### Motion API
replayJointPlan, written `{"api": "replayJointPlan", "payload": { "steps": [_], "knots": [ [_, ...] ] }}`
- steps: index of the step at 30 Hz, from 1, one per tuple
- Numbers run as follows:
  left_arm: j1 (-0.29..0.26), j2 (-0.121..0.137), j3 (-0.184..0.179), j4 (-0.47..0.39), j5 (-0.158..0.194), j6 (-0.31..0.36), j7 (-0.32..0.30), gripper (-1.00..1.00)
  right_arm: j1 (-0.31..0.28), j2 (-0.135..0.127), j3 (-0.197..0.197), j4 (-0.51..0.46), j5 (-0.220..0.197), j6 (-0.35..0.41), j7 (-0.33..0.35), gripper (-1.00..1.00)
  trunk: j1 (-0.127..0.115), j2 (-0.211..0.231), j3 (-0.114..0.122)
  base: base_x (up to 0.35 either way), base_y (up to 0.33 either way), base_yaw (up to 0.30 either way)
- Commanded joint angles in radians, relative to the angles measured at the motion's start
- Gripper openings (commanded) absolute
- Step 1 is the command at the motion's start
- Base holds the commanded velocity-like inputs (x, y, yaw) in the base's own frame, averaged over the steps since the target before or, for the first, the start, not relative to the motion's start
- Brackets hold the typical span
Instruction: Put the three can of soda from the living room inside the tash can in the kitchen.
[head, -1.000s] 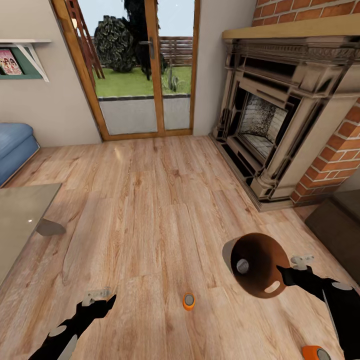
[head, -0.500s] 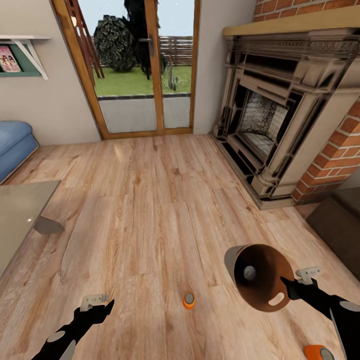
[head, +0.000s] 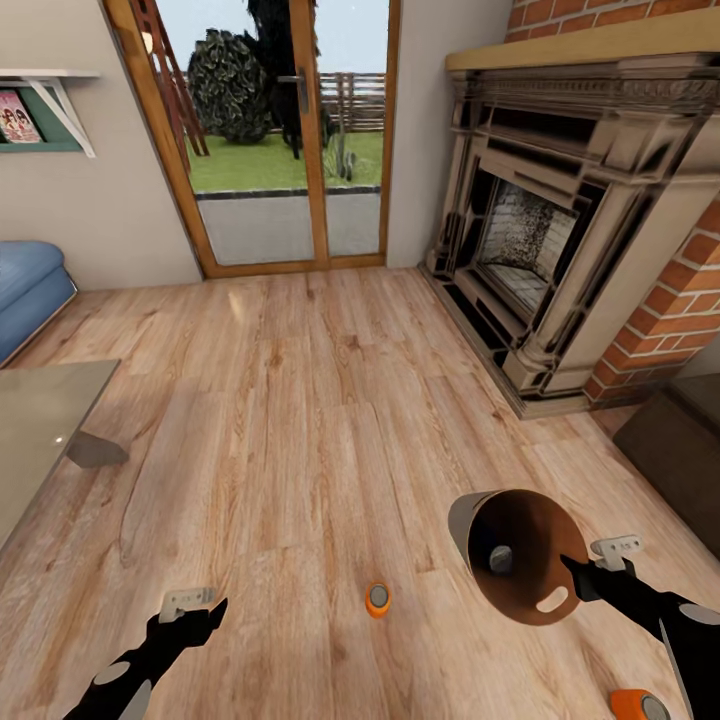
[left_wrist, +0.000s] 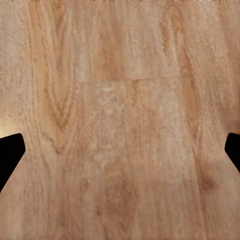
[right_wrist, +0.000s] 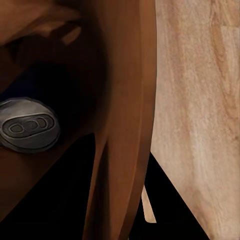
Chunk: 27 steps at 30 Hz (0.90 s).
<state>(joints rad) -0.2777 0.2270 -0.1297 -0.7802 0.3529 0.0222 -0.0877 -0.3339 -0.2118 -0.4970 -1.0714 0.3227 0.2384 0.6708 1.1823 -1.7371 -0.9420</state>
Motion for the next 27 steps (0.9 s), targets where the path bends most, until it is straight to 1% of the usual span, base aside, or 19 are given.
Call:
{"api": "replayJointPlan", "payload": {
  "steps": [1, 3, 15, 19, 23, 27],
  "knots": [
    [0.0, -0.001, -0.001, 0.001, -0.001, -0.004, 0.0, 1.0, 0.0, 0.0, 0.0, -0.001, -0.012, 0.002, 0.006, -1.0, 0.0, 0.0, 0.0, -0.021, 0.0, 0.0],
    [0.0, -0.001, -0.001, 0.001, -0.001, -0.007, 0.0, 1.0, 0.0, 0.0, 0.0, -0.001, -0.012, 0.002, 0.006, -1.0, 0.0, 0.0, 0.0, -0.093, 0.0, 0.0],
    [0.0, -0.002, -0.004, 0.002, -0.004, -0.013, 0.002, 1.0, 0.0, 0.0, 0.0, 0.0, -0.013, 0.002, 0.008, -1.0, 0.0, 0.0, 0.0, -0.311, -0.022, 0.0],
    [0.0, -0.002, -0.004, 0.004, -0.005, -0.013, 0.001, 1.0, 0.0, 0.0, 0.0, 0.0, -0.013, 0.002, 0.008, -1.0, 0.0, 0.0, 0.0, -0.231, -0.022, -0.005],
    [-0.002, -0.002, -0.004, 0.035, -0.004, -0.015, 0.0, 1.0, 0.0, 0.0, 0.0, 0.001, -0.013, 0.003, 0.005, -1.0, 0.0, 0.0, 0.003, -0.144, -0.005, -0.116],
    [-0.003, -0.003, -0.004, 0.045, -0.002, -0.016, 0.0, 1.0, 0.0, 0.0, 0.0, 0.001, -0.013, 0.003, 0.005, -1.0, 0.0, 0.0, 0.007, -0.114, -0.001, -0.17]
  ]
}}
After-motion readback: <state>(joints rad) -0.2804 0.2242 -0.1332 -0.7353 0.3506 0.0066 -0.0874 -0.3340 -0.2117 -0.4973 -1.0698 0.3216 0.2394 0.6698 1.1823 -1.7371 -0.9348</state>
